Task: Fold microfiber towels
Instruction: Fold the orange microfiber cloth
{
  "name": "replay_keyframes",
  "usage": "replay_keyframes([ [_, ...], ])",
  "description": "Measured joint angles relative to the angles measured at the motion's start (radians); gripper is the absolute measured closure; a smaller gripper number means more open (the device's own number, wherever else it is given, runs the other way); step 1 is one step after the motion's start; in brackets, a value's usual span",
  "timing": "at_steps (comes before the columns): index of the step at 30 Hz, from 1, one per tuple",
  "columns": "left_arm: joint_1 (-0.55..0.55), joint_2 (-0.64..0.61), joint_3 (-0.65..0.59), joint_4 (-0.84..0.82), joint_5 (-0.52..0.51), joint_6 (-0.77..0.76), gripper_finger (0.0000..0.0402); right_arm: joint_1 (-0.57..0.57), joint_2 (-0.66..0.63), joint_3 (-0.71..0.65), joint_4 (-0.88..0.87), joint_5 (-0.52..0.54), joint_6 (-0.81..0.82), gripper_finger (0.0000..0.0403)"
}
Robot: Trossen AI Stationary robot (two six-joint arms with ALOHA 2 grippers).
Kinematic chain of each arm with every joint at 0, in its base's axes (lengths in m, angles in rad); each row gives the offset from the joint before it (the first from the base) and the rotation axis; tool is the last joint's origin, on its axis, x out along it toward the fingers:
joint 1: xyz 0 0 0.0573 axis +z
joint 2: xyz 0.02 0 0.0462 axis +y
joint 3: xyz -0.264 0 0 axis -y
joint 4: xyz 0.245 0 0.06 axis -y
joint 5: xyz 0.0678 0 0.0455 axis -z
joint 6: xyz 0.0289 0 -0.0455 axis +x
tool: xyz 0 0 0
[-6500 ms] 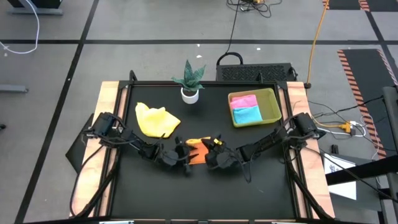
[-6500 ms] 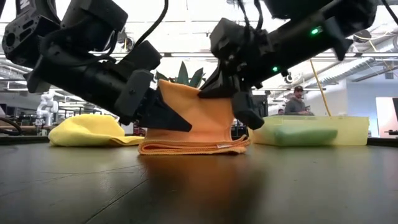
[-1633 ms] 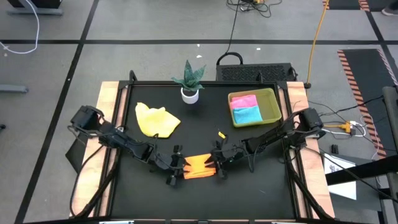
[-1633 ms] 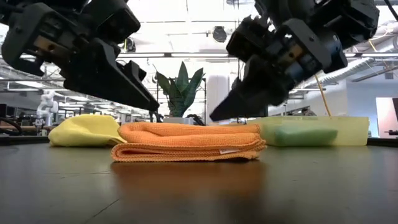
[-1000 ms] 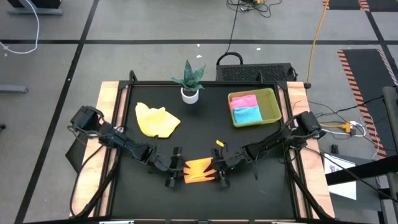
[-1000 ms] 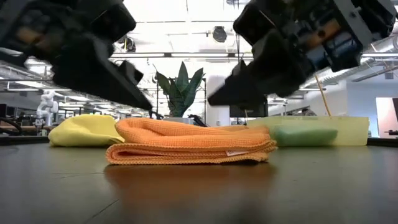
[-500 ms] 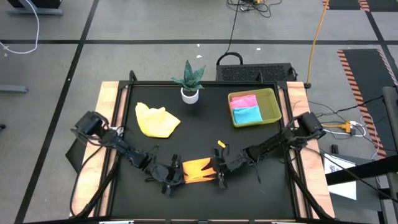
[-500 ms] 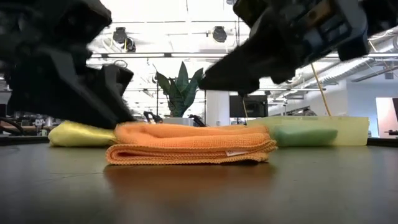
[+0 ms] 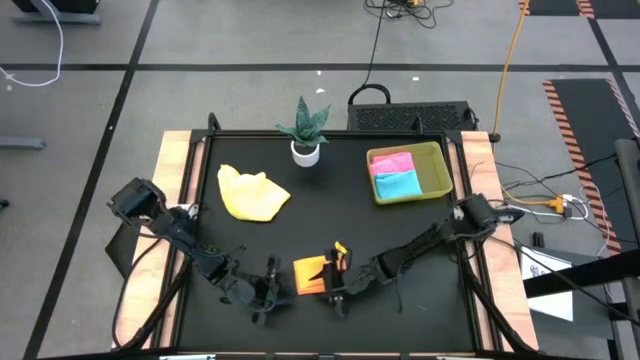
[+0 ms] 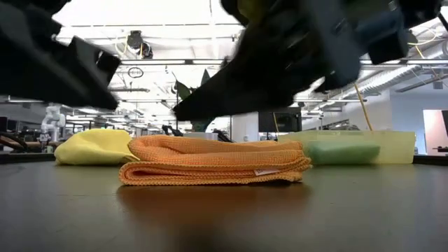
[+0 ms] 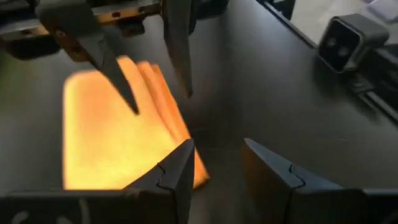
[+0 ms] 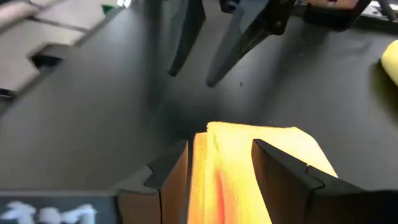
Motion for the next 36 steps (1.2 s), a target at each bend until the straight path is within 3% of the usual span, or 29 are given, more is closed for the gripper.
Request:
replay_keyframes([
  [7, -0.011, 0.050, 0.001, -0.058, -0.021, -0.136, 0.0268, -0.019, 0.104, 0.112, -0.080, 0.020, -0.045, 0.0249],
  [17, 0.046, 0.195, 0.001, 0.088, -0.038, -0.170, 0.0268, -0.031, 0.111, 0.121, -0.073, 0.067, -0.084, 0.0393],
  [31, 0.096, 0.222, 0.001, 0.147, -0.043, -0.148, 0.0268, -0.018, 0.108, 0.121, -0.047, 0.016, -0.142, 0.0400],
  [36, 0.091, 0.199, -0.001, 0.130, 0.005, -0.171, 0.0268, -0.031, 0.108, 0.120, -0.089, 0.013, -0.109, 0.0393],
])
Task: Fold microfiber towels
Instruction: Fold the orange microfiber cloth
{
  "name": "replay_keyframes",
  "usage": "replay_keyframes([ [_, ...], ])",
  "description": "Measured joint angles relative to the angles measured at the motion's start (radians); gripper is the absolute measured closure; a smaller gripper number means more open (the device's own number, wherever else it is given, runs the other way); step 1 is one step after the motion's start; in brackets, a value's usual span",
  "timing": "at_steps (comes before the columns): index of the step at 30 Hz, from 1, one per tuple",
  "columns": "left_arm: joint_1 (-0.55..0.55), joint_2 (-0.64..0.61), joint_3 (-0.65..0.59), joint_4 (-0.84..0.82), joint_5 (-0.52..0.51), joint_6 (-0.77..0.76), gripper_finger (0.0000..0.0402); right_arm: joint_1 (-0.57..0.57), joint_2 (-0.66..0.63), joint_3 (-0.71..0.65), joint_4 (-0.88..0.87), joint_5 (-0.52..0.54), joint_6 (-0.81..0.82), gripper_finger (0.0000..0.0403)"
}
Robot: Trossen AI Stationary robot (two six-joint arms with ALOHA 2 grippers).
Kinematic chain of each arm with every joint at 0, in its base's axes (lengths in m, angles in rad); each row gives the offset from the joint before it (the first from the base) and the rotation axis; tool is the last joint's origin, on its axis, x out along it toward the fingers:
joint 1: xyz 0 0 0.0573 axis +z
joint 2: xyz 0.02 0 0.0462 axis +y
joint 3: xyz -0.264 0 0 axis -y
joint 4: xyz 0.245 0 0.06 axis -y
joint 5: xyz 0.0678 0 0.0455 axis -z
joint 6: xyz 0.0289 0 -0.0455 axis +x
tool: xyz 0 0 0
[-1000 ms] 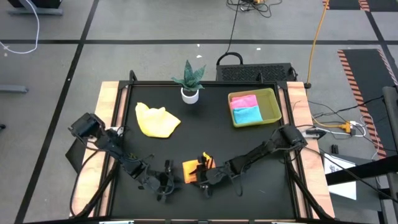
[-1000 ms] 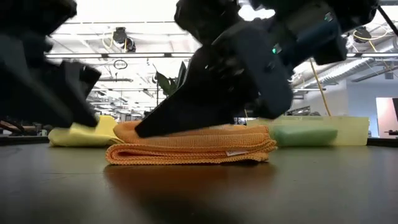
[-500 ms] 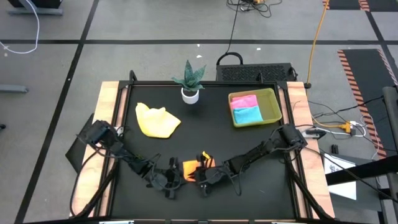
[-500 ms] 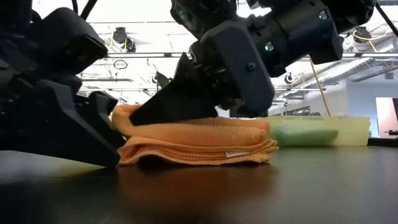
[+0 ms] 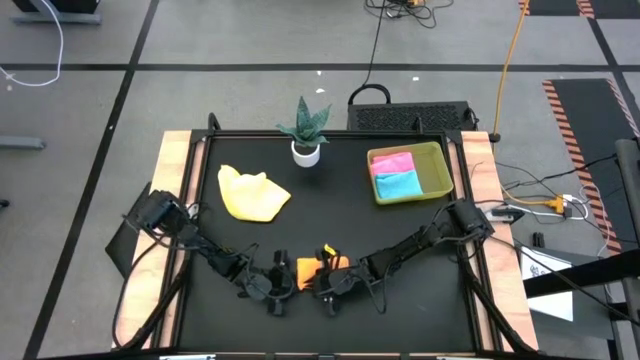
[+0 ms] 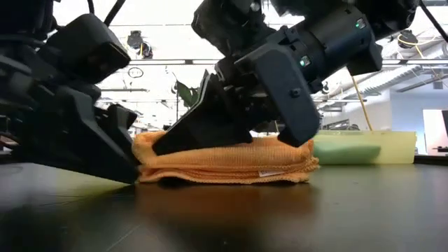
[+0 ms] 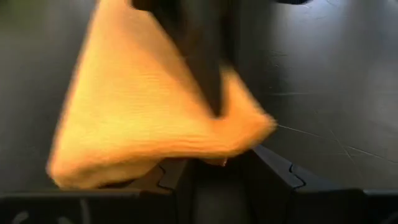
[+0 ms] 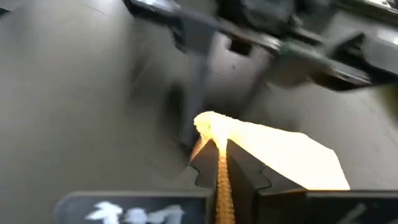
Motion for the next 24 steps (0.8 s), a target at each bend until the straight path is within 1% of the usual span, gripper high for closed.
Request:
replay_keyframes([
  [2, -0.004, -0.026, -0.001, -0.023, 0.036, -0.020, 0.0268, -0.005, 0.000, 0.000, -0.011, 0.000, 0.009, 0.0389],
  [5, -0.011, -0.102, -0.001, -0.093, 0.080, -0.052, 0.0268, -0.008, 0.005, 0.000, -0.003, 0.000, 0.004, 0.0383],
  [8, -0.019, -0.175, 0.000, -0.187, 0.099, -0.083, 0.0268, -0.008, 0.007, 0.000, -0.007, 0.000, -0.030, 0.0372],
  [11, -0.032, -0.238, 0.000, -0.215, 0.100, -0.084, 0.0268, -0.008, 0.007, 0.000, 0.000, 0.000, -0.050, 0.0350],
  [13, -0.039, -0.260, 0.000, -0.215, 0.089, -0.060, 0.0268, -0.008, 0.007, -0.001, 0.014, -0.001, -0.062, 0.0327],
  [17, -0.033, -0.265, 0.000, -0.169, 0.025, 0.002, 0.0268, -0.007, -0.012, -0.001, 0.010, -0.003, -0.067, 0.0275],
  [21, 0.003, -0.235, 0.001, -0.130, 0.022, 0.027, 0.0268, 0.007, -0.096, -0.001, -0.095, -0.003, -0.058, 0.0232],
  [22, 0.011, -0.227, -0.001, -0.126, 0.022, 0.037, 0.0268, 0.009, -0.121, -0.001, -0.132, -0.003, -0.042, 0.0225],
  [24, 0.028, -0.194, 0.001, -0.065, 0.038, 0.052, 0.0268, 0.013, -0.173, -0.010, -0.191, -0.003, 0.002, 0.0218],
])
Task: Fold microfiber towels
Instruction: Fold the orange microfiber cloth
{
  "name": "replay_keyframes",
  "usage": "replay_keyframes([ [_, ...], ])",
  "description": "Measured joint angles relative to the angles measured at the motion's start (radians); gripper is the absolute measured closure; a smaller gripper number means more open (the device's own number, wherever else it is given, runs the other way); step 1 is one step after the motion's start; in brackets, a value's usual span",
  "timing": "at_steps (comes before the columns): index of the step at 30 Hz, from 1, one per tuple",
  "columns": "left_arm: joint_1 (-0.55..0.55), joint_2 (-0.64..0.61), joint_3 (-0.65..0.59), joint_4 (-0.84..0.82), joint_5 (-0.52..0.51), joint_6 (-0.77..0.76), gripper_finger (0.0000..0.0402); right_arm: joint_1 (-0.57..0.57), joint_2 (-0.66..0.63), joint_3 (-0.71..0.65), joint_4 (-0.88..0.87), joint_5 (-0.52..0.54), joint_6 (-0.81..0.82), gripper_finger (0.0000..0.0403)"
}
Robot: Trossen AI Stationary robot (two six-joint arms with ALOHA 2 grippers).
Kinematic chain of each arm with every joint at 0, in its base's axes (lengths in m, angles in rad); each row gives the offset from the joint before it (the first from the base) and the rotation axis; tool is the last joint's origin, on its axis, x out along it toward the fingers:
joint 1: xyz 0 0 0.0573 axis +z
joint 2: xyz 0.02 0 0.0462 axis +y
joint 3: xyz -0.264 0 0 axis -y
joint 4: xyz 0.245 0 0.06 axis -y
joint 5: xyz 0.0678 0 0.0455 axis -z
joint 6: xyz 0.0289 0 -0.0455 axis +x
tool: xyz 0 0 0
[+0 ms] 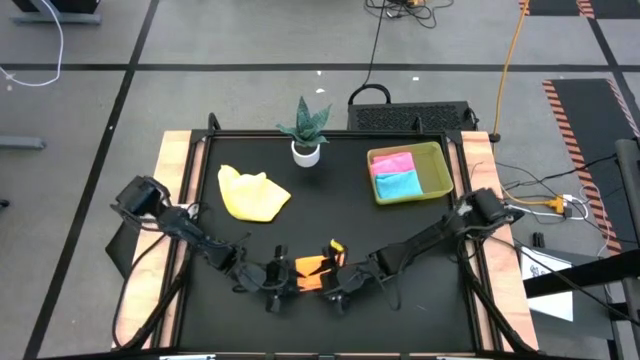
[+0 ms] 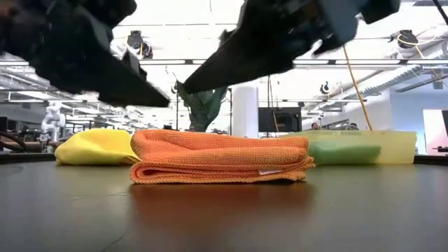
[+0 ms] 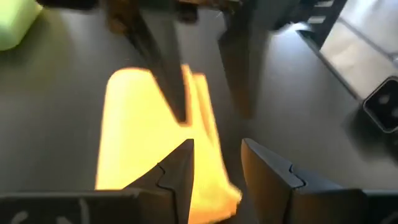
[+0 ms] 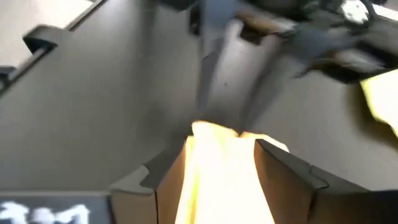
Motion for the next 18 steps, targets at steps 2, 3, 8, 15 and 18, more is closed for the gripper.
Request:
replay_keyframes([
  [2, 0.014, 0.036, 0.001, 0.022, 0.029, 0.009, 0.0268, 0.000, -0.044, -0.027, -0.023, 0.001, 0.050, 0.0219],
  [3, 0.018, 0.050, -0.001, 0.020, 0.047, 0.011, 0.0268, -0.002, -0.064, -0.050, -0.015, 0.002, 0.073, 0.0222],
  [8, 0.022, 0.077, -0.002, 0.003, 0.120, -0.006, 0.0268, -0.034, -0.113, -0.220, 0.114, 0.002, 0.214, 0.0265],
  [15, 0.013, 0.076, -0.001, -0.008, 0.195, -0.002, 0.0268, -0.088, -0.104, -0.468, 0.384, 0.002, 0.425, 0.0332],
  [18, 0.015, 0.067, -0.001, -0.005, 0.195, -0.010, 0.0268, -0.092, -0.105, -0.510, 0.448, 0.001, 0.435, 0.0353],
])
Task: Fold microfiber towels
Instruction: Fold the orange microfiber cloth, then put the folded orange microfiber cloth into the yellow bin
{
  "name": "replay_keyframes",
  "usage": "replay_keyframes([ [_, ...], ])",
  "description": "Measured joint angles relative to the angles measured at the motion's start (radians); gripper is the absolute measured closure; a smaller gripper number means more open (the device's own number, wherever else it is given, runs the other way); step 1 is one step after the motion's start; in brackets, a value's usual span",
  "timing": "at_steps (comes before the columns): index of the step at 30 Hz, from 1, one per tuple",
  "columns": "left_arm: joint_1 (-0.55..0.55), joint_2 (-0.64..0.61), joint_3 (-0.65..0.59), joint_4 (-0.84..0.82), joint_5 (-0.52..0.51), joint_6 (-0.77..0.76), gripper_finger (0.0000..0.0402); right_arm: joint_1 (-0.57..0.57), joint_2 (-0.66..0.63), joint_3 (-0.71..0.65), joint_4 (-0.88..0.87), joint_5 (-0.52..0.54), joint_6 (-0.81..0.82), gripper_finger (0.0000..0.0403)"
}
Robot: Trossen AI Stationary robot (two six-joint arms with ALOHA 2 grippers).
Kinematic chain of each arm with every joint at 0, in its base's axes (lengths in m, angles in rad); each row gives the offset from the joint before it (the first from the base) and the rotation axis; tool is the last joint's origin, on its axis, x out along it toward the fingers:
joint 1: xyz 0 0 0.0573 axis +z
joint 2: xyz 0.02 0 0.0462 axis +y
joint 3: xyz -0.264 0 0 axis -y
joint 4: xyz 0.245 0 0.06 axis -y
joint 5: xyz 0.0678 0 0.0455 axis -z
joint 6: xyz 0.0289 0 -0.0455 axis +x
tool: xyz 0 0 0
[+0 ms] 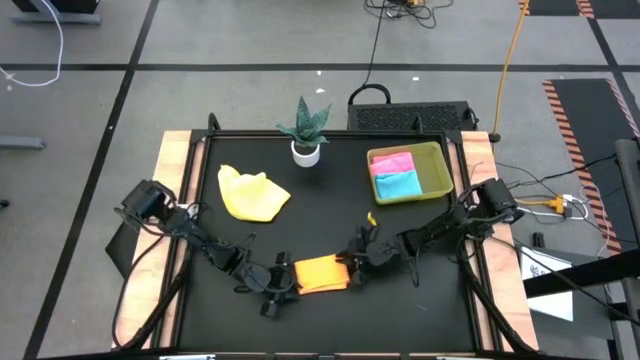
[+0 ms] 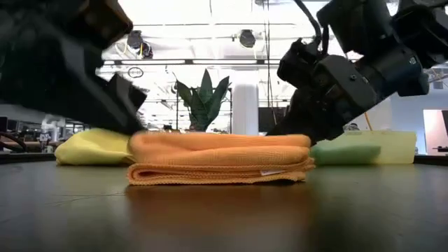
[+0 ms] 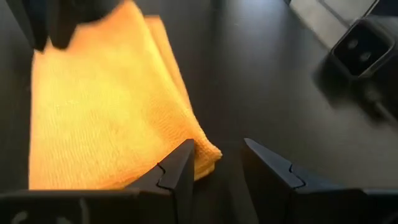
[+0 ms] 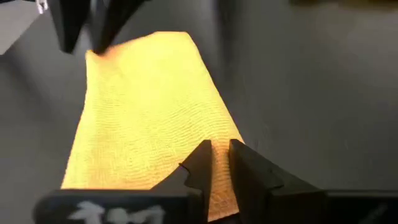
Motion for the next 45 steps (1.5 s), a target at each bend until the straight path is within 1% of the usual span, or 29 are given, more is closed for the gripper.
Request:
replay_keyframes([
  [3, 0.000, -0.042, 0.000, 0.014, -0.003, -0.004, 0.0268, 0.012, -0.017, -0.008, 0.021, 0.000, -0.032, 0.0368],
  [5, 0.000, -0.070, 0.001, 0.018, -0.020, 0.000, 0.0268, 0.024, -0.052, -0.008, 0.024, 0.000, -0.059, 0.0376],
  [8, 0.002, -0.111, 0.001, 0.023, -0.059, 0.036, 0.0268, 0.041, -0.113, -0.007, 0.026, 0.001, -0.082, 0.0385],
  [12, 0.028, -0.111, 0.001, 0.005, -0.123, 0.057, 0.0268, 0.052, -0.169, -0.007, 0.033, 0.004, -0.084, 0.0395],
  [15, 0.061, -0.094, 0.002, -0.022, -0.129, 0.036, 0.0268, 0.053, -0.157, -0.007, 0.023, 0.004, -0.084, 0.0402],
  [18, 0.084, -0.071, -0.001, -0.061, -0.134, 0.001, 0.0268, 0.046, -0.116, -0.007, 0.021, 0.003, -0.089, 0.0401],
  [21, 0.092, -0.064, 0.000, -0.066, -0.134, -0.004, 0.0268, 0.041, -0.088, -0.007, 0.009, 0.004, -0.166, 0.0399],
  [24, 0.091, -0.064, 0.000, -0.062, -0.134, -0.001, 0.0268, 0.041, -0.086, -0.011, 0.009, 0.003, -0.210, 0.0399],
  [30, 0.082, -0.064, 0.000, -0.037, -0.134, 0.020, 0.0268, 0.042, -0.088, -0.018, 0.026, 0.003, -0.216, 0.0399],
  [45, 0.083, -0.064, 0.000, -0.023, -0.134, 0.003, 0.0268, 0.042, -0.087, -0.018, 0.026, 0.003, -0.216, 0.0399],
])
